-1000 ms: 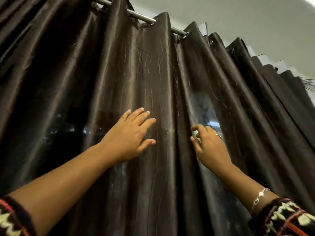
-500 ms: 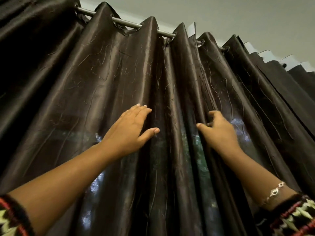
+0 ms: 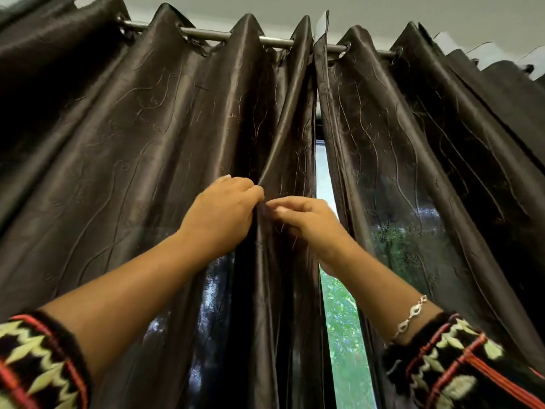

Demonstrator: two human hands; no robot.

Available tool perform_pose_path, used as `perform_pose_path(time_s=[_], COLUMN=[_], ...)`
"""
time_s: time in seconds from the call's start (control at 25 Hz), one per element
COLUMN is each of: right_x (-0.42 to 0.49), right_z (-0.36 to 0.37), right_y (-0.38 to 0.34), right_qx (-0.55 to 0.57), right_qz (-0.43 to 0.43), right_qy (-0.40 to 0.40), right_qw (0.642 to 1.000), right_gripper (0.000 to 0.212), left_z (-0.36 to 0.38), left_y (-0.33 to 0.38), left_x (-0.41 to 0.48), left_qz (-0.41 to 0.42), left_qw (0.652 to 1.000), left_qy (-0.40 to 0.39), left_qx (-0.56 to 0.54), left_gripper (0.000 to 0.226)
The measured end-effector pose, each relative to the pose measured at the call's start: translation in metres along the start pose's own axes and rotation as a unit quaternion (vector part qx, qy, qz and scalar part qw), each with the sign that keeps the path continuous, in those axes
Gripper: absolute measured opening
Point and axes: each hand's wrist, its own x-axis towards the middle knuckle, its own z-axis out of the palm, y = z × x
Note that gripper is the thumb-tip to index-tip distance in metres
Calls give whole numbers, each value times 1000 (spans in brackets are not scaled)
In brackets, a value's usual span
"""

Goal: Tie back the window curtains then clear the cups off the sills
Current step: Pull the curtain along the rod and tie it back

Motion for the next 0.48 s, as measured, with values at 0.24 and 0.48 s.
perform_pose_path(time_s=[0.24, 0.48], right_x=[17, 39], right_z=[-36, -57], right_y=[31, 22], right_qx=[-4, 155], right_qz=[122, 56], right_qy=[81, 133], right_qw=[989, 977], right_gripper=[63, 57], left_z=[1, 30], left_y=[13, 29], left_x=[0, -5], left_qz=[-39, -37], left_qw=[998, 995], left_qy=[3, -47], left_qx=[-46, -86], left_gripper=[45, 44])
